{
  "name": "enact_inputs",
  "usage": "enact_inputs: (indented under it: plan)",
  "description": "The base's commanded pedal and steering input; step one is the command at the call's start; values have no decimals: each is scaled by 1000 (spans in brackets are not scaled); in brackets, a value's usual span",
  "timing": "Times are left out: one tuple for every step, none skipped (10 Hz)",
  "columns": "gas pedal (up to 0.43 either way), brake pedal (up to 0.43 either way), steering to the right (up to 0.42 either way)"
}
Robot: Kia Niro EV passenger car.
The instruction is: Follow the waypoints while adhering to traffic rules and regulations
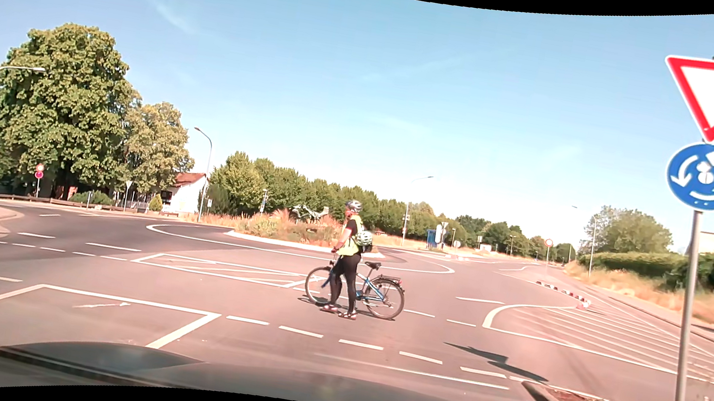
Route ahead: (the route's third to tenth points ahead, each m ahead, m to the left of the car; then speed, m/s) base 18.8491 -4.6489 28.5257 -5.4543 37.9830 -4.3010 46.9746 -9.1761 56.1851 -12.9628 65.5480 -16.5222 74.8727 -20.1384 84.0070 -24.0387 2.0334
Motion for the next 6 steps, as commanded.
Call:
enact_inputs:
  plan:
    - [0,122,-11]
    - [0,91,-12]
    - [0,12,-11]
    - [0,0,-11]
    - [0,0,-12]
    - [0,0,-11]
